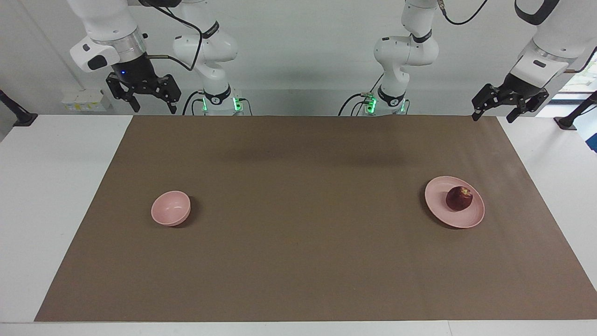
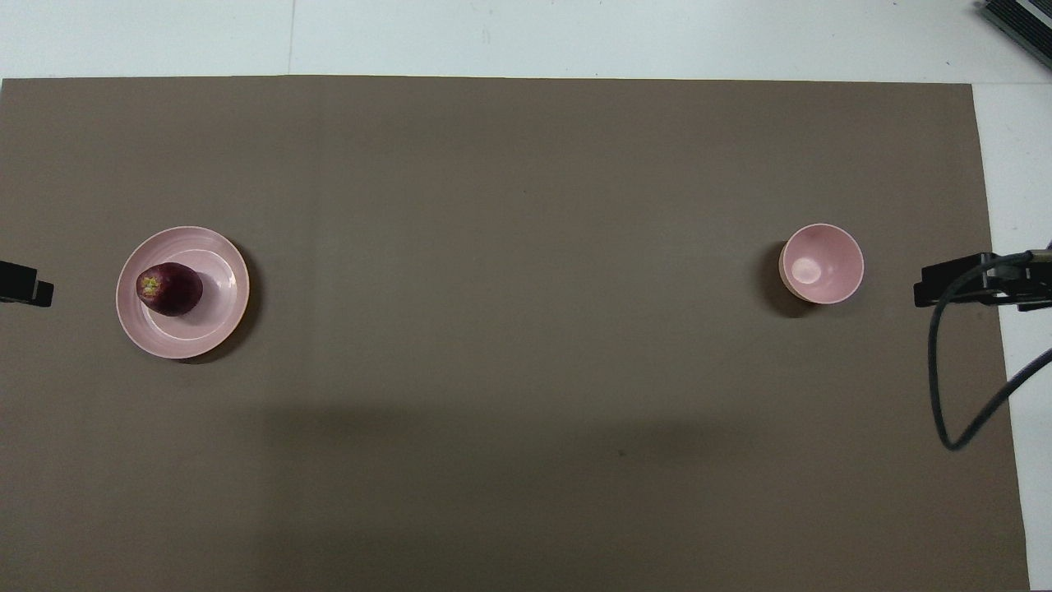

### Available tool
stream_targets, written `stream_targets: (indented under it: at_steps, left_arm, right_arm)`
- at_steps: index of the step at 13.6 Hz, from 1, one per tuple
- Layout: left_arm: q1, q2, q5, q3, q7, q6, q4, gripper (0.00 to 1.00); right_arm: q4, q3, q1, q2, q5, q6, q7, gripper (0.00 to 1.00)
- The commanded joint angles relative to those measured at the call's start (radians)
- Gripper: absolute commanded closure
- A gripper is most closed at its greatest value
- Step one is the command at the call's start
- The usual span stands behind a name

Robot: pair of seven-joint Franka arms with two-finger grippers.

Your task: Move apple from plate to bowl

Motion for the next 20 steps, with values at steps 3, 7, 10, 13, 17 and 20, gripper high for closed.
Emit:
stream_targets:
  at_steps: [3,7,10,13,17,20]
  left_arm:
    - [0.019,-0.017,0.008,-0.001,0.005,-0.013,-0.011,0.0]
    - [0.025,-0.013,0.008,-0.001,0.005,0.032,-0.056,0.0]
    - [0.026,-0.014,0.01,-0.001,0.008,0.175,-0.167,0.0]
    - [0.054,-0.006,0.013,-0.001,0.009,0.247,-0.21,0.0]
    - [0.066,0.003,0.016,-0.001,0.01,0.434,-0.348,0.0]
    - [0.066,0.035,0.016,-0.003,0.005,0.474,-0.366,0.0]
  right_arm:
    - [-0.017,0.006,-0.016,-0.016,0.021,0.004,-0.021,0.0]
    - [-0.017,0.006,-0.016,-0.016,0.021,0.004,-0.021,0.0]
    - [-0.017,0.006,-0.016,-0.016,0.021,0.004,-0.021,0.0]
    - [-0.017,0.006,-0.016,-0.016,0.021,0.004,-0.021,0.0]
    - [-0.017,0.006,-0.016,-0.016,0.021,0.004,-0.021,0.0]
    - [-0.017,0.006,-0.016,-0.016,0.021,0.004,-0.021,0.0]
